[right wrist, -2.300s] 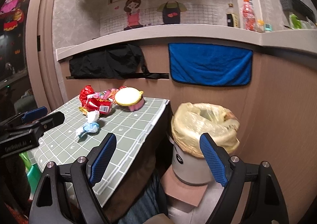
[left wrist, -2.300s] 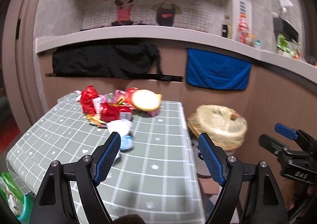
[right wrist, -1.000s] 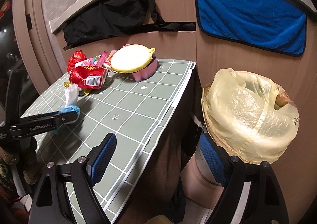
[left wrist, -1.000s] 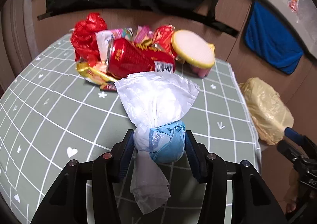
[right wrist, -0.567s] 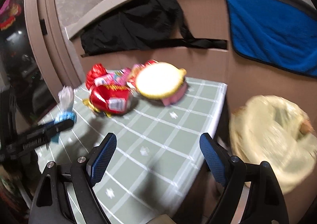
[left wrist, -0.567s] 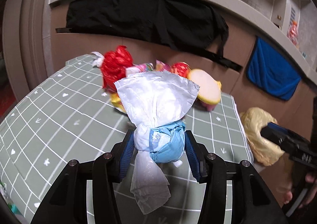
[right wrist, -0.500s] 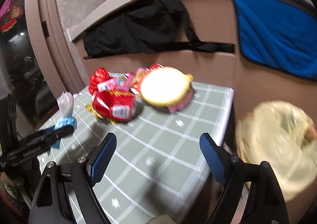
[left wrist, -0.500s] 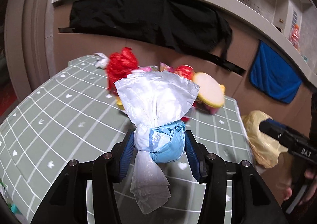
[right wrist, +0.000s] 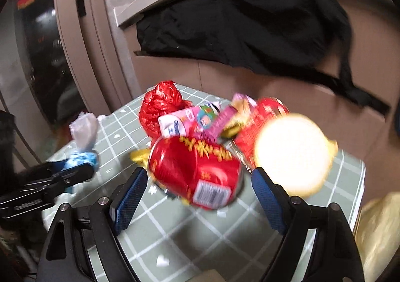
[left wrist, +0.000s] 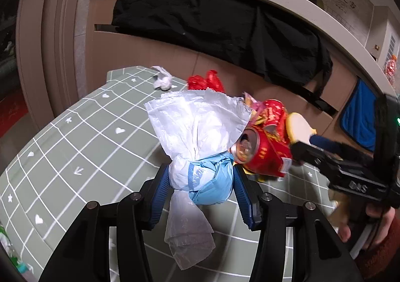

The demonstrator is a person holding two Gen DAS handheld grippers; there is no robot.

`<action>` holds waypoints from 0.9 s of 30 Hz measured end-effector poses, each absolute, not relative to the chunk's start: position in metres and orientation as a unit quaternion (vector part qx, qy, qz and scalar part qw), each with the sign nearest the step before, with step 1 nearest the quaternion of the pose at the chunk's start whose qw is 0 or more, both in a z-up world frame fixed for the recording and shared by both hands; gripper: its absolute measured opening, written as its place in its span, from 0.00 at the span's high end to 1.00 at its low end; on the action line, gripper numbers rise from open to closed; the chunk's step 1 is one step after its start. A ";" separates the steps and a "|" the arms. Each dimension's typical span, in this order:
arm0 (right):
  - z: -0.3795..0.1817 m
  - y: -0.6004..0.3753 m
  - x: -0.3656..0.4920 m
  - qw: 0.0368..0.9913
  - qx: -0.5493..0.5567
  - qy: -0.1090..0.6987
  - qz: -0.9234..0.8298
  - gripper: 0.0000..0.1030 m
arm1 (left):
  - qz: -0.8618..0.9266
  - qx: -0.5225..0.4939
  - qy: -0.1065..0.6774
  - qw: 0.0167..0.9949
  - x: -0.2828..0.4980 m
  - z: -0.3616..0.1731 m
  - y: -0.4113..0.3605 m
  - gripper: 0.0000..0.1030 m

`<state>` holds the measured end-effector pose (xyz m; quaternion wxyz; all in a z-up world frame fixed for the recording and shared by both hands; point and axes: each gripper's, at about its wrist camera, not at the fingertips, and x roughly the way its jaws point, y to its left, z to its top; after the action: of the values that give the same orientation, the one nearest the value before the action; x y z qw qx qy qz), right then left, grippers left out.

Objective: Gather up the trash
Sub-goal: 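Grasp the red can with the right gripper while the left gripper holds the tissue bundle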

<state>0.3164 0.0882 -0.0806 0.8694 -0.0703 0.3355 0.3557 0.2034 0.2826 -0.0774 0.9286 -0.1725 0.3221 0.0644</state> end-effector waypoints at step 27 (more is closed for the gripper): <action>-0.089 -0.001 0.279 0.886 -0.059 0.377 0.265 0.25 | 0.020 -0.222 0.334 0.916 0.184 -0.091 0.262 0.50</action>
<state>0.2790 -0.0008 -0.0890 0.8856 -0.0594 0.3767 0.2650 0.1840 0.2619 -0.0908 0.9158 -0.2224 0.3337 0.0200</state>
